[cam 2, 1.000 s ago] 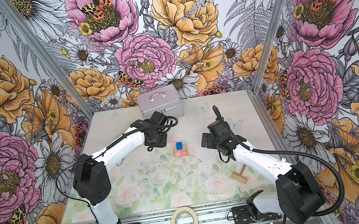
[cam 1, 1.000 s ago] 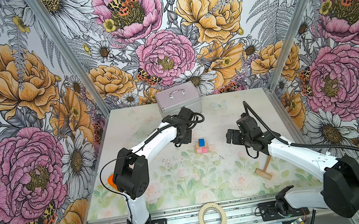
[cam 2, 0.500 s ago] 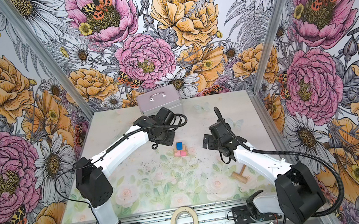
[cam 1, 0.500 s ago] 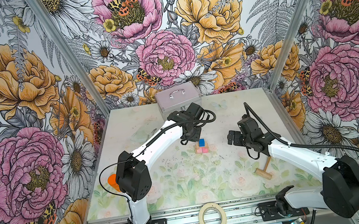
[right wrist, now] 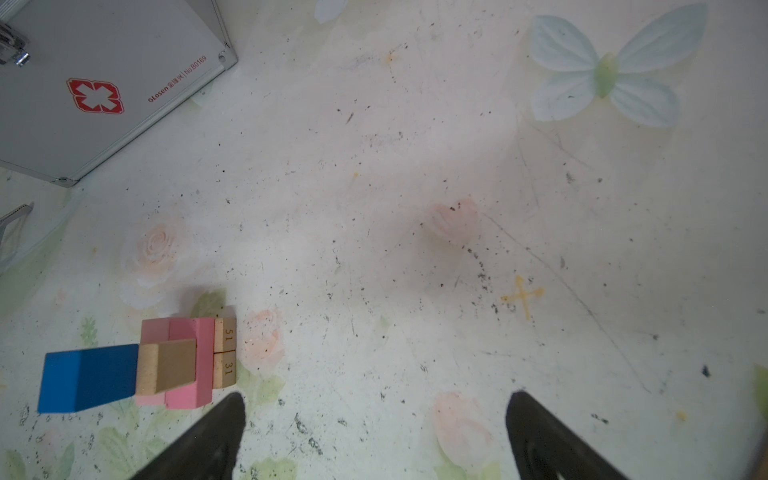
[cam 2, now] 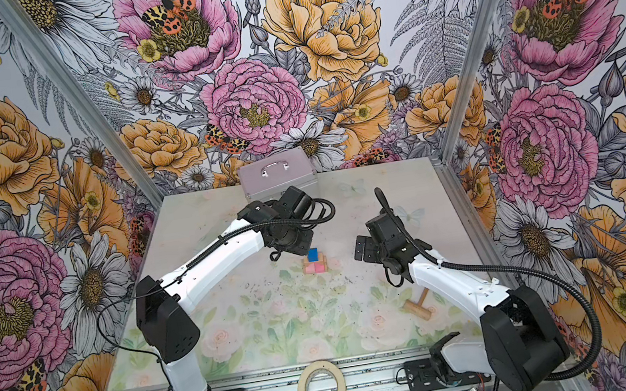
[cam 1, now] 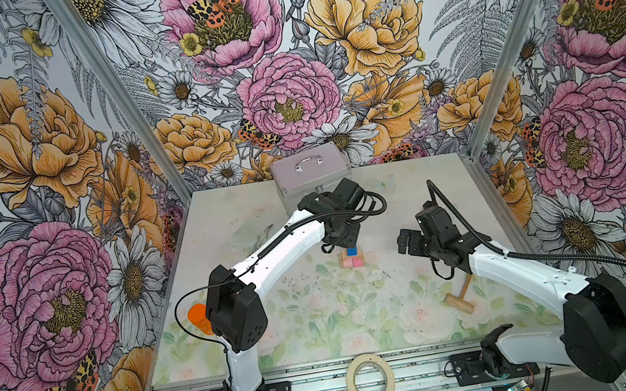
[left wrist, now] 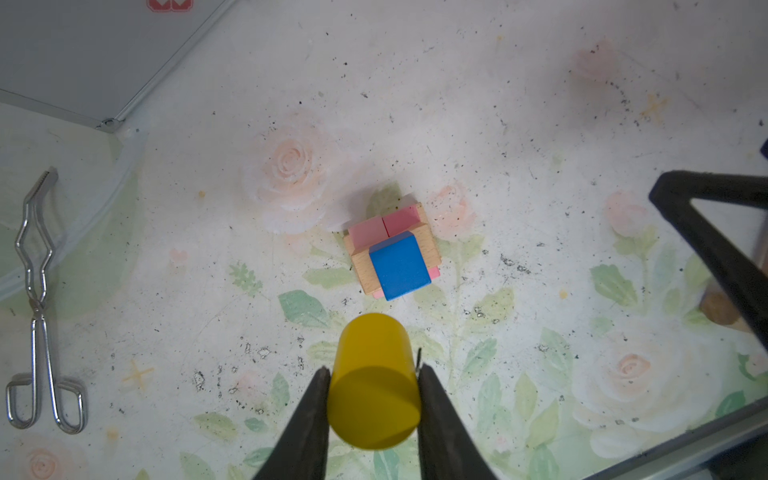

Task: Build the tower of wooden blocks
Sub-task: 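Lift the yellow cylinder and carry it over the blue cube with the left gripper, then lower the yellow cylinder onto the blue cube with the left gripper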

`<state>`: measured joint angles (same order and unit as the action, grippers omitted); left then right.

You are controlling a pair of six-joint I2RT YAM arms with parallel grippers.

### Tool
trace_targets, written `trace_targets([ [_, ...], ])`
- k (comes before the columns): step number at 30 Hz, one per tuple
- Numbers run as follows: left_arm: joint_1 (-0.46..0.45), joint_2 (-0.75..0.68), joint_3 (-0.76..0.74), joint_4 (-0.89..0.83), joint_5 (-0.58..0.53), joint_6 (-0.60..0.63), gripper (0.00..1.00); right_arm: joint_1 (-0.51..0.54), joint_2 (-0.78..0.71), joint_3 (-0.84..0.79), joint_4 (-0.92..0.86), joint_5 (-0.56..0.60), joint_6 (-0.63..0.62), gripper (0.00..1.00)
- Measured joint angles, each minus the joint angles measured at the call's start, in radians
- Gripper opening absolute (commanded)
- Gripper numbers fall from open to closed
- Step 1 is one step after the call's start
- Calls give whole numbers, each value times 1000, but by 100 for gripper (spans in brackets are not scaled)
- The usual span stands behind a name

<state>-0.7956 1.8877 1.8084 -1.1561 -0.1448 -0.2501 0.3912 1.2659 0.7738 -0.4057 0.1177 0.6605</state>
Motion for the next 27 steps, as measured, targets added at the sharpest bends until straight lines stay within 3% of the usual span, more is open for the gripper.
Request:
trace_targets([
  [27,-30,132,85,-24,3,-4,0,-13,0,-13,31,-16,0,99],
])
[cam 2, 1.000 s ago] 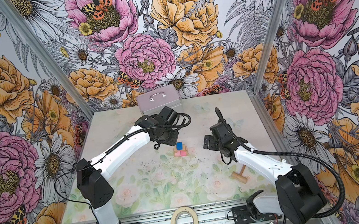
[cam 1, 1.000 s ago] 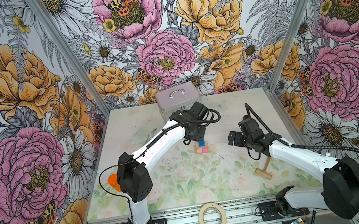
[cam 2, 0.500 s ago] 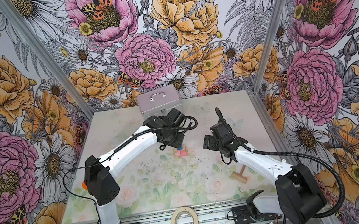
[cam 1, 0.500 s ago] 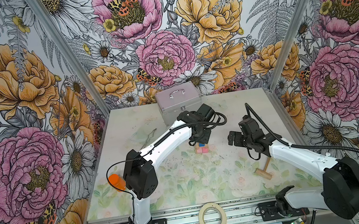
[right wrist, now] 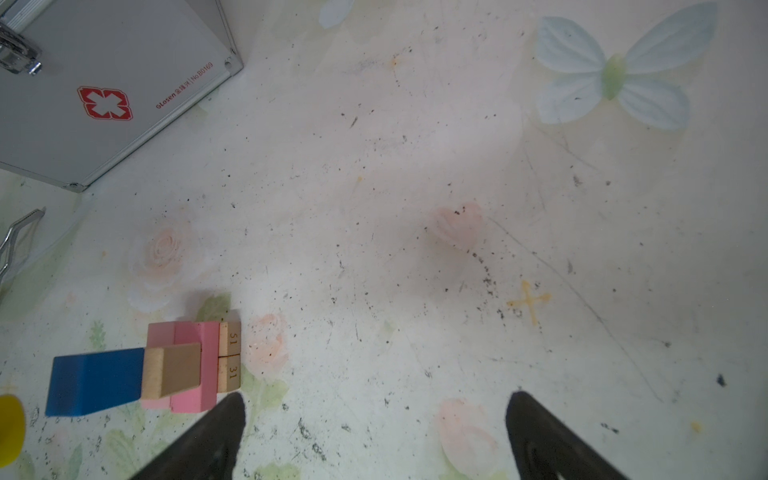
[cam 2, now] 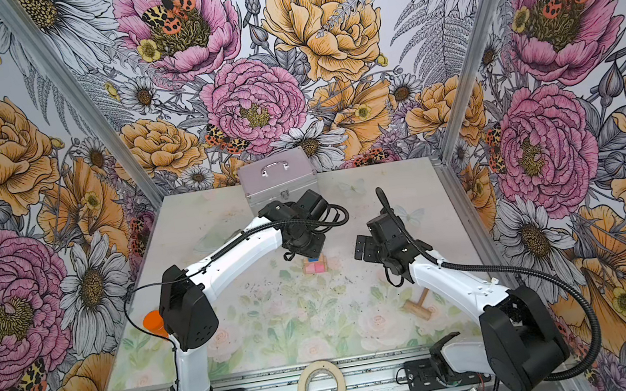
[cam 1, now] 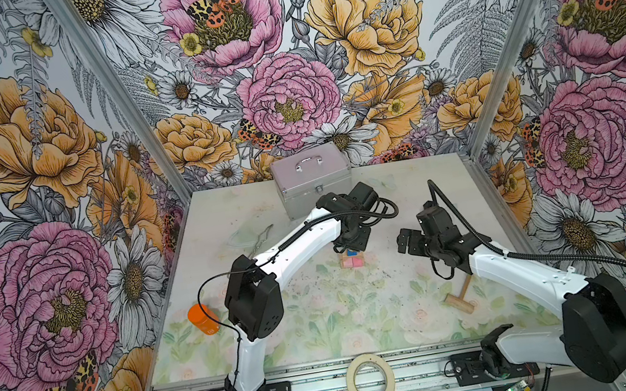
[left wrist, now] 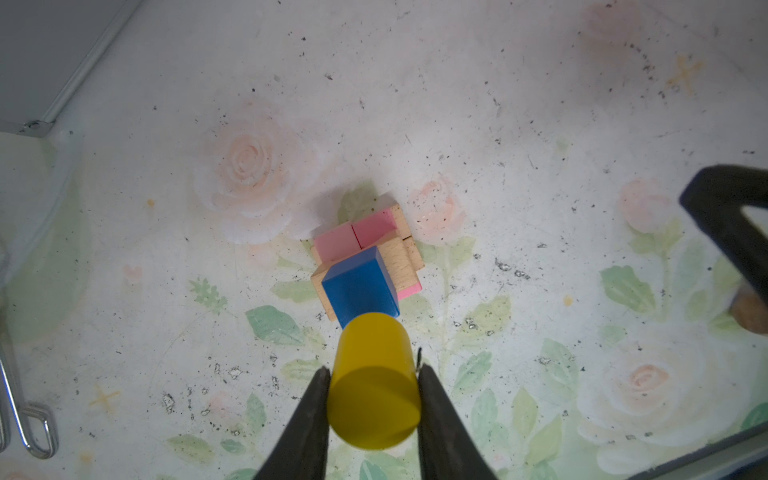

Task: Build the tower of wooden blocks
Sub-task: 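Lower the yellow cylinder onto the blue cube with the left gripper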

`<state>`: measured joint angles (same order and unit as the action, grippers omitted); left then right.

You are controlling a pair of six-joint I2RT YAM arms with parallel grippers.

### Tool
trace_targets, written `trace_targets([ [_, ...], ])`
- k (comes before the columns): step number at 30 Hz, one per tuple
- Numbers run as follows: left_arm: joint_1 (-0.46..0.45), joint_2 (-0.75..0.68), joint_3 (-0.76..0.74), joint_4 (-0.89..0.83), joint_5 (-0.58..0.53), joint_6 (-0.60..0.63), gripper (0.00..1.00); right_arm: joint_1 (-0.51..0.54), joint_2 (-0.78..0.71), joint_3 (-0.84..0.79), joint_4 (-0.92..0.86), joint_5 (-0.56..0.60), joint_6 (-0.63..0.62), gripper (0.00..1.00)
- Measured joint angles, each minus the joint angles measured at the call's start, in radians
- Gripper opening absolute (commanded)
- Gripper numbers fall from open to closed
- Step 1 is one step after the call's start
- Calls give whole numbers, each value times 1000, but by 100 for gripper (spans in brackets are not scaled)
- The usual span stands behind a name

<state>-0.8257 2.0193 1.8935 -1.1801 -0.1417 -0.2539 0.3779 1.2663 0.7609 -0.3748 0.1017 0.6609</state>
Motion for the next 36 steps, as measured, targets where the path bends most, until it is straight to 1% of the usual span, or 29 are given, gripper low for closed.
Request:
trace_targets([
  [6,-2,25,24,-5,0,0,0,-6,0,0,2,-2,0,99],
  [36,-2,40,35,-13,-24,-26,0,-13,10,0,7,-21,0,99],
])
